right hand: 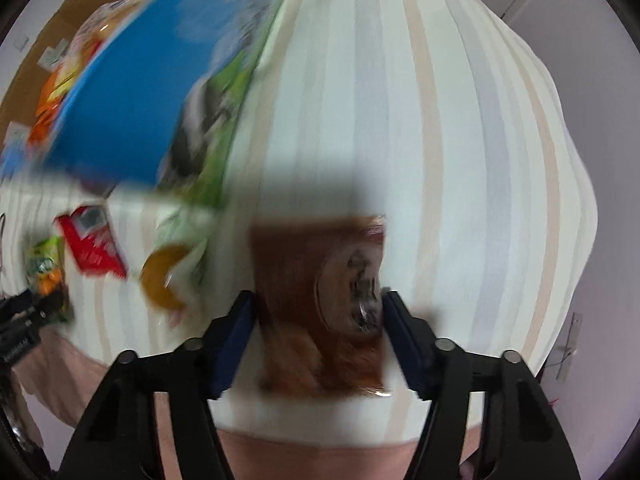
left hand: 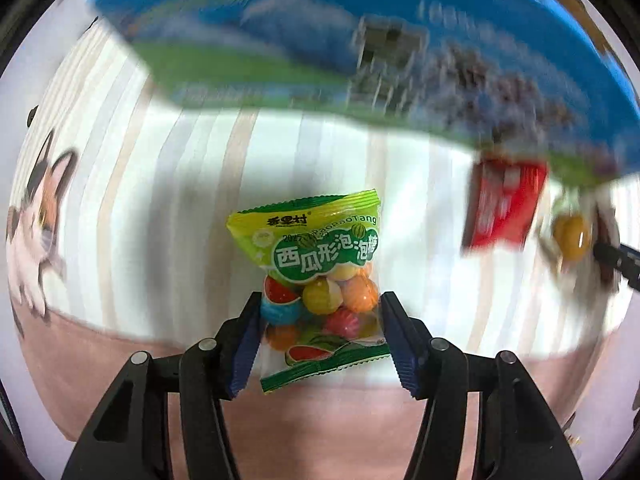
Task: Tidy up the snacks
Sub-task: 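Lift both held packets and carry them toward the box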
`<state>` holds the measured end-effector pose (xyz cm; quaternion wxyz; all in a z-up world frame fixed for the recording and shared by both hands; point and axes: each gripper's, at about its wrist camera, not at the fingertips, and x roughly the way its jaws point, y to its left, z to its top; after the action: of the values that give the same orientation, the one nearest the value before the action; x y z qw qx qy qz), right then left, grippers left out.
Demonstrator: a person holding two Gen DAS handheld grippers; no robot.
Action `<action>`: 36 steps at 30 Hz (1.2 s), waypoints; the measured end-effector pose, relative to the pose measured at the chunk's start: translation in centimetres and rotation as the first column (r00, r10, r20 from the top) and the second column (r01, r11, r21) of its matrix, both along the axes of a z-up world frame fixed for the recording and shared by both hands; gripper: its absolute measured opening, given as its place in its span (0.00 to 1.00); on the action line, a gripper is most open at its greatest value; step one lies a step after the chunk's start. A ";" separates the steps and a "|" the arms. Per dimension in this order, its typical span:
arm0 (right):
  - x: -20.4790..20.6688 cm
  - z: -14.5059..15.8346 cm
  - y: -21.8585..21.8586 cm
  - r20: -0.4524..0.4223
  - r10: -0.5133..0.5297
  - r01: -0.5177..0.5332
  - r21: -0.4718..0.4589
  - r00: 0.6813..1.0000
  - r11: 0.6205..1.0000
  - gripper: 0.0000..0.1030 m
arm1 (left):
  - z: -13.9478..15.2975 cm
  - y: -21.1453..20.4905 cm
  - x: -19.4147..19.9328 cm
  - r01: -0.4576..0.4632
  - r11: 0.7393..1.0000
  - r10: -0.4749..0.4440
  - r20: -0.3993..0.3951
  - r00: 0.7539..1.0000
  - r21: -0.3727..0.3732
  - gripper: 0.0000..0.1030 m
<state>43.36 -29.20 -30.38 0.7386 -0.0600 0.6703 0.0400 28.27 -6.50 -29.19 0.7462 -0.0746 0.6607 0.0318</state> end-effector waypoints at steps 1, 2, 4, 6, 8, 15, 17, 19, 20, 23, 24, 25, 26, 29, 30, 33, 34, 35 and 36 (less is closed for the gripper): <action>-0.8 0.0 0.3 0.001 -0.002 0.002 0.009 1.000 1.000 0.62 | -0.1 0.0 -1.3 0.003 1.000 -0.003 -0.005 1.000 -0.005 0.54; -1.8 -0.1 0.8 0.002 0.006 -0.006 0.020 1.000 1.000 0.61 | -0.2 0.1 -2.4 0.003 1.000 -0.003 -0.011 1.000 -0.009 0.54; -3.3 -0.2 1.6 -0.004 0.012 -0.011 0.043 1.000 0.999 0.61 | -0.5 0.6 -4.3 0.002 1.000 -0.002 -0.026 1.000 -0.011 0.54; -4.1 -0.4 1.8 -0.020 -0.001 0.003 0.069 1.000 0.998 0.61 | -1.1 1.1 -6.3 -0.007 1.000 0.006 -0.041 0.999 -0.013 0.54; -4.0 0.3 0.9 0.010 -0.080 0.078 0.123 0.997 0.989 0.62 | -1.7 1.4 -6.8 -0.023 0.999 0.021 -0.059 0.998 -0.031 0.54; -2.1 -1.1 0.7 0.017 -0.167 0.165 0.088 0.986 0.982 0.85 | -3.8 4.7 -4.5 -0.057 0.997 0.052 -0.081 0.995 -0.055 0.58; -1.9 -1.7 1.4 0.051 -0.164 0.161 0.047 0.985 0.986 0.82 | -4.0 6.6 -4.3 -0.059 0.997 0.055 -0.080 0.995 -0.048 0.58; -2.2 -1.9 2.1 0.089 -0.167 0.167 0.009 0.982 0.986 0.71 | -4.6 6.5 -3.6 -0.060 0.997 0.056 -0.081 0.995 -0.042 0.58; -2.5 -1.7 2.4 0.103 -0.162 0.162 0.009 0.981 0.987 0.63 | -4.7 6.5 -3.7 -0.056 0.998 0.053 -0.081 0.995 -0.039 0.58; -4.0 -1.2 4.0 0.096 -0.131 0.126 0.059 0.987 0.990 0.58 | -4.3 4.7 -4.2 -0.054 0.998 0.051 -0.078 0.996 -0.038 0.58; -4.7 -1.2 4.7 0.083 -0.115 0.109 0.081 0.990 0.991 0.58 | -4.4 4.8 -4.3 -0.056 0.998 0.052 -0.080 0.995 -0.040 0.58; -5.7 -1.8 5.7 0.076 -0.102 0.095 0.093 0.992 0.991 0.58 | -4.0 5.2 -4.6 -0.057 0.998 0.054 -0.081 0.995 -0.040 0.59; -6.5 -1.8 6.5 0.068 -0.085 0.077 0.111 0.994 0.991 0.58 | -3.8 5.8 -4.1 -0.059 0.997 0.055 -0.082 0.995 -0.041 0.59; -8.4 -2.7 8.7 0.030 -0.058 0.052 0.165 0.998 0.985 0.58 | -4.3 6.6 -3.7 -0.059 0.997 0.056 -0.084 0.995 -0.041 0.59; -8.8 -3.1 9.4 0.013 -0.054 0.050 0.189 0.998 0.981 0.58 | -4.4 6.8 -3.6 -0.060 0.997 0.056 -0.085 0.995 -0.042 0.59; -10.2 -4.7 10.6 -0.003 -0.062 0.061 0.214 0.998 0.975 0.59 | -5.4 7.0 -3.2 -0.060 0.997 0.056 -0.090 0.994 -0.044 0.60; -10.1 -5.2 10.4 -0.004 -0.069 0.068 0.214 0.998 0.974 0.61 | -5.6 7.3 -3.0 -0.059 0.997 0.055 -0.092 0.994 -0.044 0.61; -11.2 -5.5 10.3 -0.005 -0.084 0.083 0.220 0.996 0.972 0.64 | -5.7 7.3 -2.9 -0.057 0.997 0.053 -0.095 0.994 -0.042 0.61; -11.0 -5.8 9.9 -0.010 -0.107 0.106 0.239 0.994 0.965 0.70 | -5.9 7.2 -2.7 -0.056 0.998 0.052 -0.097 0.994 -0.041 0.61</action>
<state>32.32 -19.25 -36.19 0.7426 0.0655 0.6616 0.0807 25.59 0.70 -35.08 0.7107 -0.1072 0.6941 0.0412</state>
